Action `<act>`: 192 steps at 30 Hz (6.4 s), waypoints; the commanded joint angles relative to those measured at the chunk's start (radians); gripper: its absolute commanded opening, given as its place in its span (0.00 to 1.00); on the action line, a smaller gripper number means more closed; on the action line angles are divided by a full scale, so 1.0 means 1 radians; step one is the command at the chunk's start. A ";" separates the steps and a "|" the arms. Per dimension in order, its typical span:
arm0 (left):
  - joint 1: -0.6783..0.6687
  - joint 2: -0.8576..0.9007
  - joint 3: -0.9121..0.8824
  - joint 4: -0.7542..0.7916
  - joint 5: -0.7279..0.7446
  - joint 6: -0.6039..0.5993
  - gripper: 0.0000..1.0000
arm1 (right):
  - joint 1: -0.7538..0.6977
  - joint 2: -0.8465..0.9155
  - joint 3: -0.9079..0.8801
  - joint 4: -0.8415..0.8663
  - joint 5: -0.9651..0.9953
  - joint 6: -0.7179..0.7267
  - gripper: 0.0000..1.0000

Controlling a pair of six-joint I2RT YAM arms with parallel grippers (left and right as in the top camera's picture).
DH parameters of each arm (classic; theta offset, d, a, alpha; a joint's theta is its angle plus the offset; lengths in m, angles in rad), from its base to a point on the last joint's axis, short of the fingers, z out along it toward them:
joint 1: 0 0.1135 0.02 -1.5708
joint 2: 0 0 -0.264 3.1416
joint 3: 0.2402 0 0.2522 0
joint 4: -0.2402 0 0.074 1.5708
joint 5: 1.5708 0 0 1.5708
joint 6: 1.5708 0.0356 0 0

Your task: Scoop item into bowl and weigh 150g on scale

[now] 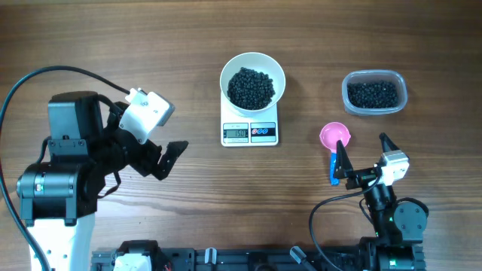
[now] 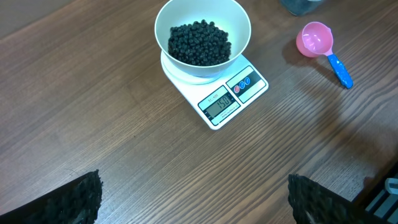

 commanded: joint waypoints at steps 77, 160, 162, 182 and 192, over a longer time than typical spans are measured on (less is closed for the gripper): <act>0.008 -1.022 -0.894 0.573 -0.200 -0.565 1.00 | 0.008 -0.014 -0.005 0.002 0.013 -0.014 1.00; -0.107 -1.022 -1.270 1.100 -0.400 -0.766 1.00 | 0.008 -0.014 -0.005 0.002 0.013 -0.014 1.00; -0.107 -1.022 -1.270 1.100 -0.400 -0.766 1.00 | 0.008 -0.014 -0.005 0.002 0.013 -0.014 1.00; -0.107 -1.022 -1.270 1.100 -0.400 -0.766 1.00 | 0.008 -0.014 -0.005 0.002 0.013 -0.014 1.00; -0.107 -1.022 -1.270 1.100 -0.400 -0.766 1.00 | 0.008 -0.014 -0.005 0.002 0.013 -0.014 1.00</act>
